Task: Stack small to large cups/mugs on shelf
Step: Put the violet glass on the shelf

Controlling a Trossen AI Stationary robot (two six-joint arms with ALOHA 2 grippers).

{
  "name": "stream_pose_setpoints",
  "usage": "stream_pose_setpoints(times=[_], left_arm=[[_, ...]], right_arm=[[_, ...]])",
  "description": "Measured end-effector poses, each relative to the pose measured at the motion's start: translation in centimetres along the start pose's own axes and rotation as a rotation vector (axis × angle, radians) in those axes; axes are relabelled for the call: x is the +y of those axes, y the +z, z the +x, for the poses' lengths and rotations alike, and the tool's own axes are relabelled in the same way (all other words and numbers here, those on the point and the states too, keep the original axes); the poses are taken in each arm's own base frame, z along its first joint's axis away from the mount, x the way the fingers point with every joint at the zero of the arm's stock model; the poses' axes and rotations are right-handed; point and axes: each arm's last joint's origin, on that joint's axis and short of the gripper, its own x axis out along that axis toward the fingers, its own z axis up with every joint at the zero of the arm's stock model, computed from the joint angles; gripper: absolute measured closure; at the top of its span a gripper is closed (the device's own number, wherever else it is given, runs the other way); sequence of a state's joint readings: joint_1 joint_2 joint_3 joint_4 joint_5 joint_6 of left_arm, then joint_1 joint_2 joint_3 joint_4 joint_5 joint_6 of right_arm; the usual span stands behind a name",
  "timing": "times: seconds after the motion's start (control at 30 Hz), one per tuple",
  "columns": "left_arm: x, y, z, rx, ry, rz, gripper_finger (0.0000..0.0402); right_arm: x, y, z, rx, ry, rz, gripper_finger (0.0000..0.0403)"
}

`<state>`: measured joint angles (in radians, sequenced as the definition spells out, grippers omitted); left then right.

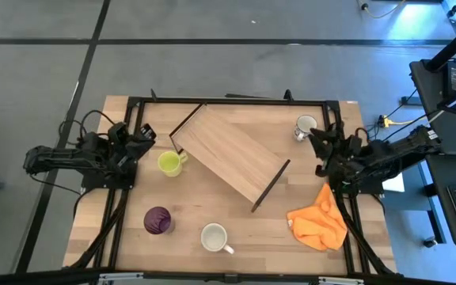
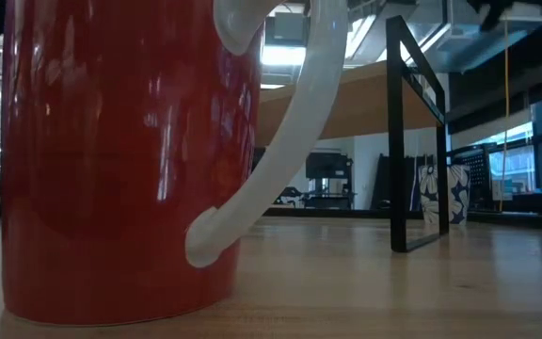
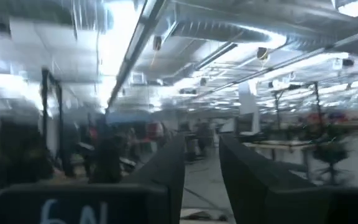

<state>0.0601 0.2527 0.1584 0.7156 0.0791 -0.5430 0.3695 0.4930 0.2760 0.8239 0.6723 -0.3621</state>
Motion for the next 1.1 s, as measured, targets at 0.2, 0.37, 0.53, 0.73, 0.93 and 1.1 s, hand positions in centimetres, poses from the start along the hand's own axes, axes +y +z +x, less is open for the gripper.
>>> stream_pose_setpoints(times=[0.2, 0.37, 0.53, 0.73, 0.93, 1.1], left_arm=[[-1.2, 2.2, 2.4, 0.191, 0.059, 0.099, 0.0371], [-2.7, 5.1, 5.2, 0.355, 0.118, 0.200, 0.0371], [-3.6, 6.9, 6.8, 0.494, 0.174, 0.282, 0.0371], [-3.3, 7.2, 6.0, 0.690, 0.415, 0.266, 0.0371], [-3.6, 8.3, 5.9, 0.652, 0.538, 0.309, 0.0371], [-4.6, 10.2, 6.9, 0.505, 0.482, 0.322, 0.0371]], right_arm=[[0.8, 5.2, 3.3, 0.178, 0.037, -0.079, 0.0302], [1.1, 10.4, 6.1, 0.179, 0.032, -0.051, 0.0302], [1.1, 13.0, 7.6, 0.240, -0.086, -0.103, 0.0302], [-0.9, 11.8, 6.8, 0.544, -0.499, -0.024, 0.0302], [-2.0, 11.0, 6.7, 0.706, -0.535, 0.123, 0.0302], [-1.8, 11.6, 7.5, 0.628, -0.534, 0.207, 0.0302]])
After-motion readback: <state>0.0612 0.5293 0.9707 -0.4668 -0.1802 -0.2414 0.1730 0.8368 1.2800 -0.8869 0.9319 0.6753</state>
